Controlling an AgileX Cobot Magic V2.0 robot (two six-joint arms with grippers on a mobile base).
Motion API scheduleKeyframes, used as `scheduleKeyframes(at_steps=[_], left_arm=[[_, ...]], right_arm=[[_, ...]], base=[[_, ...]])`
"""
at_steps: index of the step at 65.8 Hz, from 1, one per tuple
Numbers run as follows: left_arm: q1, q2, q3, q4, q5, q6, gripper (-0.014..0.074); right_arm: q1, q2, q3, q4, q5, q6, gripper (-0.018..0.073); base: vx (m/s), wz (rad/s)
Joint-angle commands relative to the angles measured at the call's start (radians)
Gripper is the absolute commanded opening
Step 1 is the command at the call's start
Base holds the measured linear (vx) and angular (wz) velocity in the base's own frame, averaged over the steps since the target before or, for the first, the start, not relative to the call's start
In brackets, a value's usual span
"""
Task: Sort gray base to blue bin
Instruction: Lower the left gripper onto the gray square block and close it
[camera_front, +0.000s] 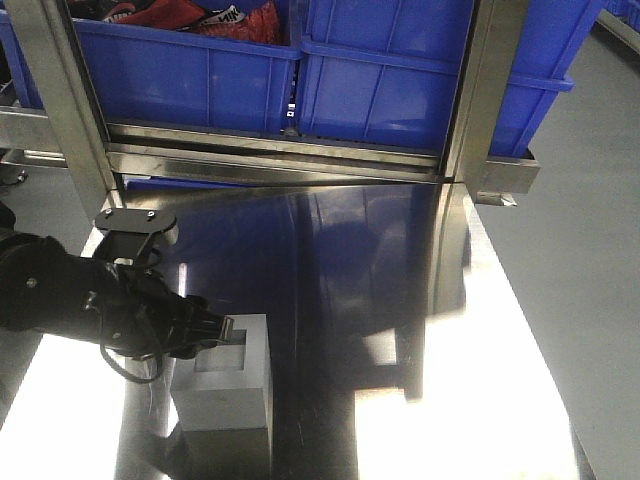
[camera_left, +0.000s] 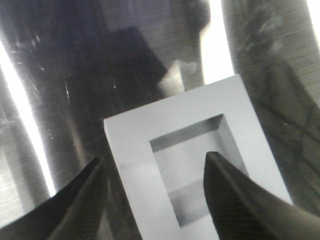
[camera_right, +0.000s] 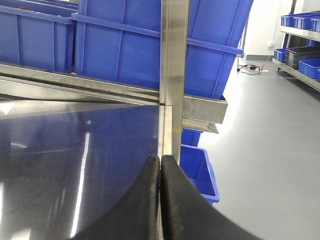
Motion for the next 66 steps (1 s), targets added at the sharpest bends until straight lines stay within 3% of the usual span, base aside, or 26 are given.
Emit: scheduleKeyframes(at_steps=[1, 25, 49, 66], left_arm=[[-0.011, -0.016, -0.056, 0.022, -0.014, -0.038, 0.0418], [-0.018, 0.032, -0.069, 0.031, 0.035, -0.057, 0.0412], [-0.018, 0.041, -0.069, 0.045, 0.049, -0.061, 0.0239], [-0.018, 0.095, -0.069, 0.045, 0.055, -0.061, 0.0202]], right_arm=[[0.000, -0.011, 0.014, -0.010, -0.077, -0.005, -0.0009], [0.000, -0.011, 0.014, -0.010, -0.077, -0.005, -0.0009], [0.000, -0.011, 0.014, -0.010, -0.077, -0.005, -0.0009], [0.000, -0.011, 0.014, -0.010, -0.077, -0.005, -0.0009]], base=[[0.00, 0.00], [0.00, 0.00], [0.00, 0.00], [0.00, 0.00]])
